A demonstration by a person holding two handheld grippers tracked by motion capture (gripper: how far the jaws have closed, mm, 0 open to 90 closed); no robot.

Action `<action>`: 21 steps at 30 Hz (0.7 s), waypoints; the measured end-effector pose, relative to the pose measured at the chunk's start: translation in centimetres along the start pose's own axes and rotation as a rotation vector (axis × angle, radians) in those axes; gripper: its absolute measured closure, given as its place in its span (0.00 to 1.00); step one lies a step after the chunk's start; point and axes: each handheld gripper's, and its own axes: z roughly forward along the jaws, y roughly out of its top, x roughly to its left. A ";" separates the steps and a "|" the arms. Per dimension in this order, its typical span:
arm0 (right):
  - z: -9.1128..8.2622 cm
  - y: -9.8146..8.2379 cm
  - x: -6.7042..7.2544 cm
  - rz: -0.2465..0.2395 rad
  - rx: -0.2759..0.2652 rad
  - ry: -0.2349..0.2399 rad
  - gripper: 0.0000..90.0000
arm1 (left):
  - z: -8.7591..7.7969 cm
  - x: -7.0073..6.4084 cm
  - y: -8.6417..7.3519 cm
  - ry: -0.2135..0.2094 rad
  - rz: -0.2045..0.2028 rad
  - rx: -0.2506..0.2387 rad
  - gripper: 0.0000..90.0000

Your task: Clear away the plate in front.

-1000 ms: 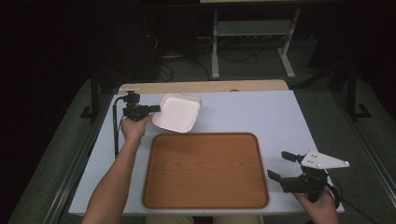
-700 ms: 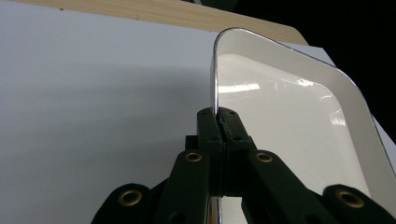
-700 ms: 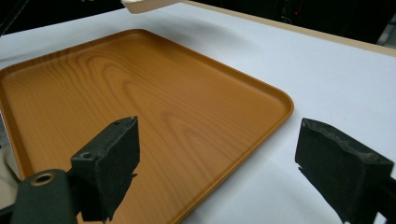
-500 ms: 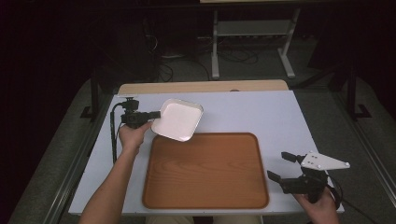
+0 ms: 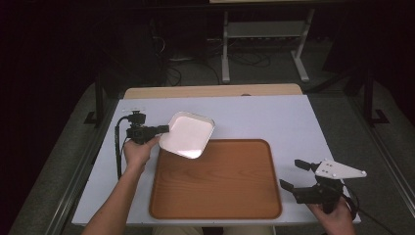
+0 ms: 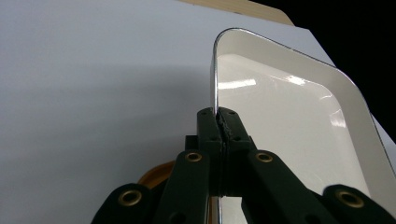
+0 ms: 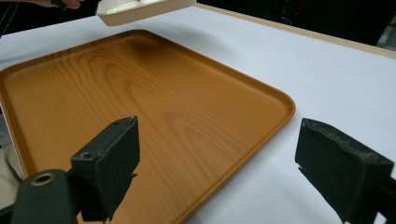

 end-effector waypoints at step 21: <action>0.1 0.0 0.1 0.002 0.005 0.003 0.15 | 0.4 -1.6 -3.6 -0.013 -0.003 0.047 0.99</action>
